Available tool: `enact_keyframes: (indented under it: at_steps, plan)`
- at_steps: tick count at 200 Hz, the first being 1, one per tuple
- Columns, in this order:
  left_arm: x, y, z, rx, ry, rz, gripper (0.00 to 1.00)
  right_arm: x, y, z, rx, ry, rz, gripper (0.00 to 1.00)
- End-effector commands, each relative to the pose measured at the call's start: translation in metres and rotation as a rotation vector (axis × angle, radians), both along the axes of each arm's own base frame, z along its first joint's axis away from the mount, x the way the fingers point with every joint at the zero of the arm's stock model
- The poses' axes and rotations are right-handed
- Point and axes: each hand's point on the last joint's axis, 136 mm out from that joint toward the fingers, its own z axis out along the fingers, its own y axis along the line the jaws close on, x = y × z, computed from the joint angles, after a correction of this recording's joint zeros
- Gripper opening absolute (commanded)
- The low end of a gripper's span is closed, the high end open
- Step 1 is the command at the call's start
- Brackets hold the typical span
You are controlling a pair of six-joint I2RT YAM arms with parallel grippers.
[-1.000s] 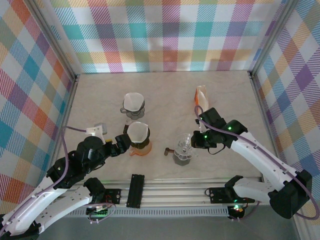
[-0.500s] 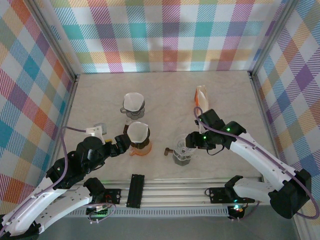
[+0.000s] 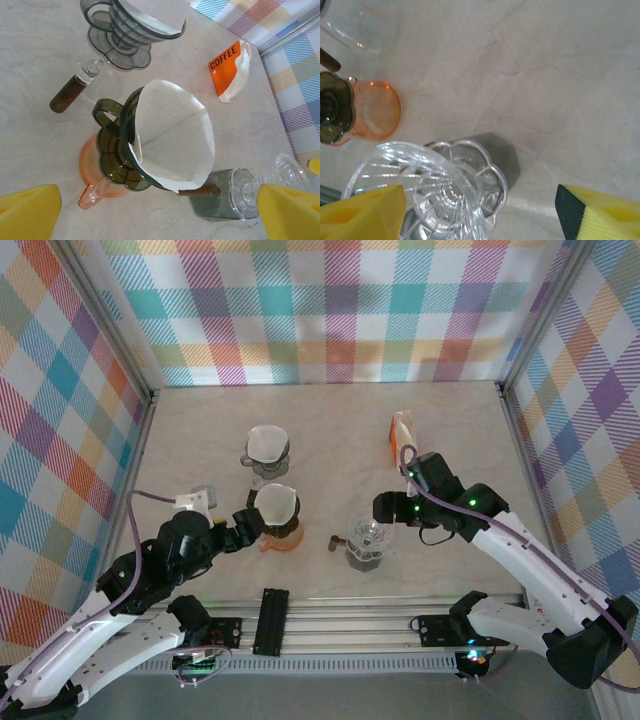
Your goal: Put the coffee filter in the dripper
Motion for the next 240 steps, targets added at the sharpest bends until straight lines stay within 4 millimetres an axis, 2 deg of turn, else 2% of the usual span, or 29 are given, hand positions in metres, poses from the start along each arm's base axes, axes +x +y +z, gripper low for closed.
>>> enact_keyframes:
  at_steps: [1, 26, 48, 72, 89, 136, 186, 240]
  plan:
    - [0.001, -0.005, 0.004, -0.005, -0.017, -0.019, 1.0, 0.023, -0.004, 0.016, -0.044, -0.089, -0.025, 0.81]
    - [0.002, -0.005, 0.005, -0.012, -0.019, -0.018, 1.0, 0.057, -0.013, 0.012, -0.078, -0.117, -0.064, 0.76]
    - [0.003, -0.008, 0.004, -0.008, -0.01, -0.023, 1.0, 0.092, -0.025, 0.0, -0.017, -0.083, -0.136, 0.72]
    - [0.003, -0.011, 0.003, 0.0, 0.002, -0.032, 1.0, 0.127, -0.037, -0.009, -0.074, -0.104, -0.172, 0.6]
    - [0.004, -0.012, 0.002, 0.003, 0.008, -0.038, 1.0, 0.149, -0.044, -0.022, -0.123, -0.084, -0.186, 0.5]
    - [0.006, -0.013, 0.001, 0.013, 0.006, -0.032, 1.0, 0.204, -0.043, -0.041, -0.182, -0.086, -0.198, 0.43]
    - [0.009, 0.0, 0.013, 0.036, -0.054, 0.006, 1.0, 0.251, -0.044, -0.065, -0.2, -0.06, -0.23, 0.36]
    - [0.012, -0.004, 0.008, 0.067, -0.029, 0.004, 1.0, 0.274, -0.047, -0.075, -0.22, -0.054, -0.263, 0.32]
